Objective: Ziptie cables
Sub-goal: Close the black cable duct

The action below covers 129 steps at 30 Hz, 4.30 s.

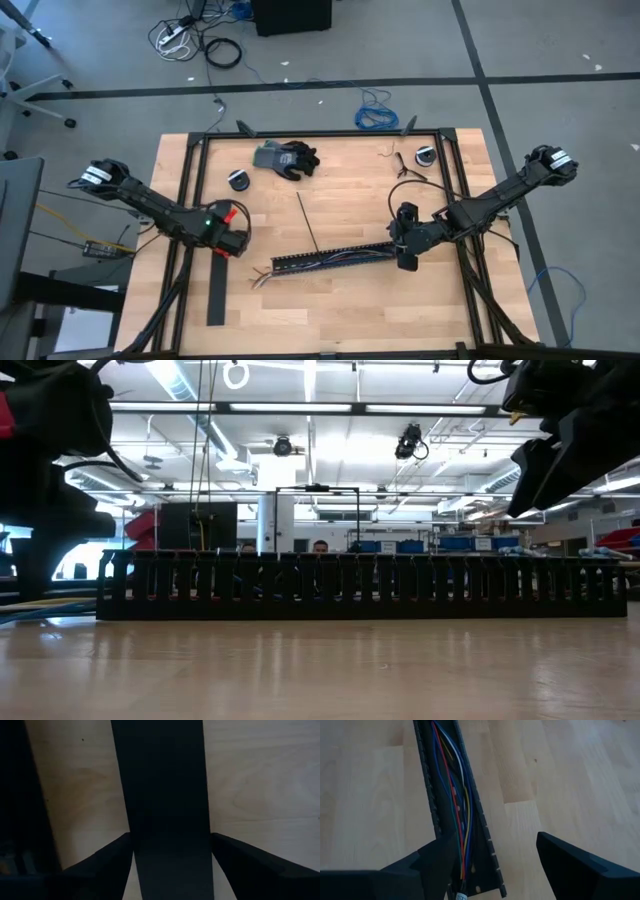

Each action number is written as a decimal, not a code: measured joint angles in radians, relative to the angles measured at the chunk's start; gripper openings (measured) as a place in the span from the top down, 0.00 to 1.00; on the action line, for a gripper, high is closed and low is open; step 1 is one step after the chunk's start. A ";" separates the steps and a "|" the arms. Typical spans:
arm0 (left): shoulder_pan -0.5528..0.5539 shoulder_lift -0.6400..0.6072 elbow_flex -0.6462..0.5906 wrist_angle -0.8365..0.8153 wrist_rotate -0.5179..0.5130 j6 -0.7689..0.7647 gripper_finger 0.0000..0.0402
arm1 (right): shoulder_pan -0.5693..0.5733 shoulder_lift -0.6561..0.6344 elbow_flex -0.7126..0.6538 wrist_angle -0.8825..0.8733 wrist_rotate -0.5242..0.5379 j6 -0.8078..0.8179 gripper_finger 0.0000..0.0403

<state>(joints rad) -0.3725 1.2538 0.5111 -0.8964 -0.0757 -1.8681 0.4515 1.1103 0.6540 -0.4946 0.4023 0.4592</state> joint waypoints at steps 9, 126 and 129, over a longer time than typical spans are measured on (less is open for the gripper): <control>0.000 0.003 0.036 0.010 0.018 0.038 0.41 | 0.000 0.000 0.000 0.000 -0.003 -0.008 0.32; 0.000 0.219 0.303 0.014 -0.133 0.376 0.72 | -0.029 0.000 0.001 -0.008 -0.013 -0.010 0.29; 0.000 0.219 0.312 0.014 -0.128 0.405 0.77 | -0.030 0.000 0.001 -0.008 -0.013 -0.010 0.29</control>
<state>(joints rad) -0.3729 1.4731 0.8236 -0.8825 -0.2034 -1.4627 0.4217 1.1107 0.6548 -0.5022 0.3897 0.4496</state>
